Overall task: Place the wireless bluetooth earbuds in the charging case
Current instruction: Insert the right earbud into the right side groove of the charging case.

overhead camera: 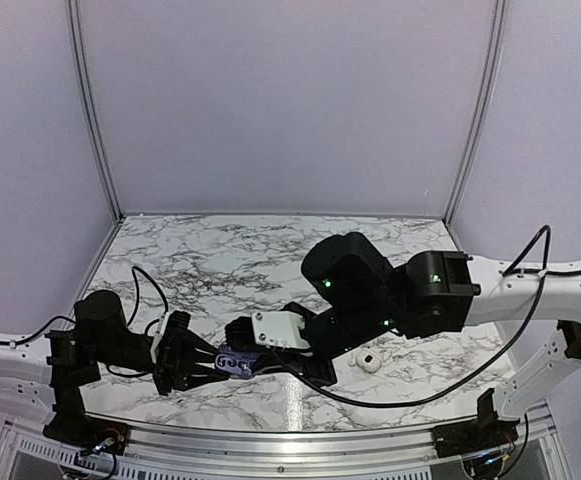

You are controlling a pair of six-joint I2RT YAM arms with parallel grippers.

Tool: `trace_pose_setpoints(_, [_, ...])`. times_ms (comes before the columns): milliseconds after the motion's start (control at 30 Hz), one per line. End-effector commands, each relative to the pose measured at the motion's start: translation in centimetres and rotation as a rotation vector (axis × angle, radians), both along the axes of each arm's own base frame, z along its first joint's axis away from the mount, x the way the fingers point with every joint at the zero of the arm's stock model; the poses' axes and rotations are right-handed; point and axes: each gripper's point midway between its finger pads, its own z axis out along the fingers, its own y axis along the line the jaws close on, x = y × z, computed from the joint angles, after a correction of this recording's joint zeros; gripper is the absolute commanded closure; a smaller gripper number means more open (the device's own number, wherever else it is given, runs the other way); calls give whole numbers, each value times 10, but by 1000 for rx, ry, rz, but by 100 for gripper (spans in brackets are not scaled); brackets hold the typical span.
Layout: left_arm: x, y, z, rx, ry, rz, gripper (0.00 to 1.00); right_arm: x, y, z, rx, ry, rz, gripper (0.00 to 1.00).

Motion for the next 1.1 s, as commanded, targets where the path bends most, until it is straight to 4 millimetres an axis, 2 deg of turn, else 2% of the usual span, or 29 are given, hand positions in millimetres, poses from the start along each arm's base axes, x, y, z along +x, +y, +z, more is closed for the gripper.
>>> trace_pose_setpoints(0, [-3,-4,27,-66,-53,-23,100,1,4,-2,11,33,6,100])
trace_pose_setpoints(333, [-4,-4,28,-68,-56,-25,100,7,4,-9,6,39,-6,100])
trace_pose_setpoints(733, [-3,-4,28,-65,-60,-22,100,-5,7,4,25,89,57,100])
trace_pose_setpoints(1067, [-6,-4,29,-68,-62,-36,100,2,4,9,26,146,58,100])
